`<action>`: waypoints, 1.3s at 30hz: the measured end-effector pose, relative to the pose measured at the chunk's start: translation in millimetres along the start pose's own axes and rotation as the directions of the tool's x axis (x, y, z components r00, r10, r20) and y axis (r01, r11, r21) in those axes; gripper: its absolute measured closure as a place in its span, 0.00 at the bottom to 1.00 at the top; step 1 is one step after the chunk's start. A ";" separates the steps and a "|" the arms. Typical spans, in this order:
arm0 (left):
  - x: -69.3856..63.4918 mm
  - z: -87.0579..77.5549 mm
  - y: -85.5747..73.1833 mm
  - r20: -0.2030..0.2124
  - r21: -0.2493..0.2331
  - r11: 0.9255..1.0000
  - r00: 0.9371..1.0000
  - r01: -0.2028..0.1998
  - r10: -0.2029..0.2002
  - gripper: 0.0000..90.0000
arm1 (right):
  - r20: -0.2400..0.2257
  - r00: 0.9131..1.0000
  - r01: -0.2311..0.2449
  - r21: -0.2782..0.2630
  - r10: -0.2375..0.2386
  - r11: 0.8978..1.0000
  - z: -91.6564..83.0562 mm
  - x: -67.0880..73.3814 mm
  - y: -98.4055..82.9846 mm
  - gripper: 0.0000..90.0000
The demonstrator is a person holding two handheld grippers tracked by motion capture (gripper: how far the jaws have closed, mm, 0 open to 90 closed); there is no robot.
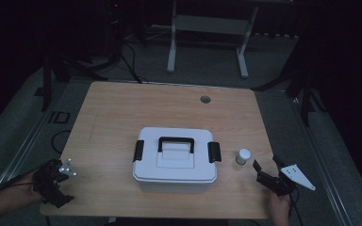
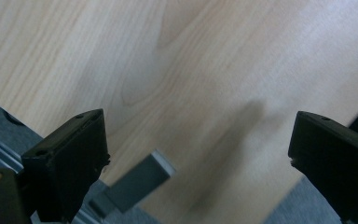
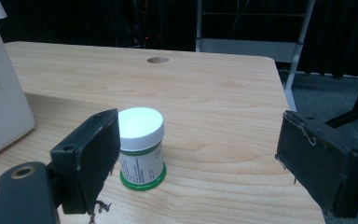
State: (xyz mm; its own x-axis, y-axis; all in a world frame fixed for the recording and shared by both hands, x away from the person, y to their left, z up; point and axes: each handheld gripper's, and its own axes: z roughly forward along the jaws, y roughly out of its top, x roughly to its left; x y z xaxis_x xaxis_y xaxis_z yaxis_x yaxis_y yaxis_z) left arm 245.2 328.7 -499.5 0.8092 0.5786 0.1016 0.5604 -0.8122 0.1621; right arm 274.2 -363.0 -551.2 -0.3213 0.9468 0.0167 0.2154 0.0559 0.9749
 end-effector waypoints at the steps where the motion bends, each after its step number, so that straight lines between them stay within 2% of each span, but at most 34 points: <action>1: 0.2 -2.1 1.8 0.016 0.008 1.000 1.000 -0.001 0.001 0.03 | 0.001 1.000 0.000 0.002 0.000 1.000 0.1 0.0 0.0 0.15; 3: -0.1 -5.5 5.8 0.029 0.032 0.999 1.000 -0.010 0.009 0.03 | 0.000 1.000 0.001 0.003 -0.001 1.000 0.2 0.2 0.0 0.15; 5: 0.9 -6.7 9.5 0.061 0.076 0.997 0.998 -0.010 0.005 0.02 | -0.002 1.000 0.002 0.004 -0.002 1.000 0.4 0.2 0.0 0.14; 9: 2.1 -6.5 14.5 0.066 0.160 0.987 0.998 -0.030 0.020 0.02 | -0.003 1.000 -0.002 0.001 0.002 1.000 0.0 0.0 0.0 0.15; 11: 4.0 -7.3 16.6 0.075 0.182 0.982 0.997 -0.040 0.026 0.02 | -0.003 1.000 -0.002 0.001 0.002 1.000 -0.1 -0.1 0.0 0.15; 12: 4.3 -7.1 17.4 0.076 0.189 0.982 0.997 -0.029 0.015 0.02 | -0.005 1.000 -0.004 0.000 0.004 1.000 -0.2 -0.1 0.0 0.15; 13: 5.7 -6.8 19.0 0.090 0.211 0.977 0.996 -0.039 0.021 0.02 | -0.005 1.000 -0.004 0.000 0.004 1.000 -0.2 -0.1 0.0 0.14; 14: 5.7 -6.8 19.0 0.090 0.211 0.977 0.996 -0.039 0.021 0.02 | -0.006 1.000 -0.004 -0.001 0.004 1.000 -0.2 0.0 0.1 0.15; 16: 6.0 -5.2 20.5 0.103 0.230 0.972 0.994 -0.044 0.021 0.02 | -0.007 1.000 -0.005 -0.001 0.005 1.000 -0.3 0.1 0.2 0.14; 18: 4.6 -4.1 22.3 0.103 0.236 0.970 0.994 -0.055 0.032 0.02 | -0.009 1.000 -0.005 -0.001 0.005 1.000 -0.3 0.3 0.2 0.14; 19: 3.9 -3.4 24.2 0.130 0.243 0.968 0.991 -0.064 0.033 0.02 | -0.013 1.000 -0.006 -0.003 0.006 1.000 -0.4 0.4 0.3 0.14; 20: 3.4 -3.0 25.0 0.137 0.247 0.966 0.990 -0.071 0.038 0.02 | -0.014 1.000 -0.005 -0.004 0.004 1.000 -0.5 0.5 0.3 0.14; 26: 2.1 -5.0 28.8 0.160 0.260 0.962 0.986 -0.085 0.044 0.02 | -0.016 1.000 -0.004 -0.003 0.004 1.000 -0.5 0.9 0.5 0.14; 28: 1.2 -7.5 31.2 0.161 0.262 0.960 0.985 -0.100 0.059 0.02 | -0.018 1.000 -0.005 -0.003 0.005 1.000 -0.6 1.2 0.6 0.14; 30: 1.7 -10.6 34.7 0.168 0.255 0.962 0.984 -0.100 0.058 0.02 | -0.017 1.000 -0.007 0.002 0.007 1.000 -0.4 1.5 0.7 0.14; 31: 1.4 -13.5 38.8 0.160 0.246 0.964 0.986 -0.095 0.057 0.02 | -0.025 1.000 -0.013 0.009 0.013 1.000 -0.3 1.4 0.8 0.14; 34: 0.6 -15.9 43.9 0.155 0.243 0.965 0.986 -0.100 0.063 0.02 | -0.027 1.000 -0.016 0.009 0.016 1.000 -0.4 1.5 0.9 0.14; 36: 0.1 -18.4 49.4 0.160 0.243 0.964 0.985 -0.109 0.071 0.02 | -0.028 0.999 -0.020 0.008 0.020 1.000 -0.6 1.3 1.0 0.14; 39: -0.3 -24.8 58.3 0.168 0.223 0.967 0.982 -0.119 0.082 0.02 | -0.030 0.999 -0.030 0.004 0.031 1.000 -1.4 1.0 1.2 0.14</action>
State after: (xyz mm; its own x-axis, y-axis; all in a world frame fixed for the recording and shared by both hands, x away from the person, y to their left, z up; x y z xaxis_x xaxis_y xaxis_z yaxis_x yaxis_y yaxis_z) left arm 273.3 283.0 -465.7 0.8707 0.4892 -0.0515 0.4851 -0.8713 -0.0746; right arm 272.8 -362.4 -549.8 -0.3420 0.9382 0.0530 0.2291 0.0285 0.9730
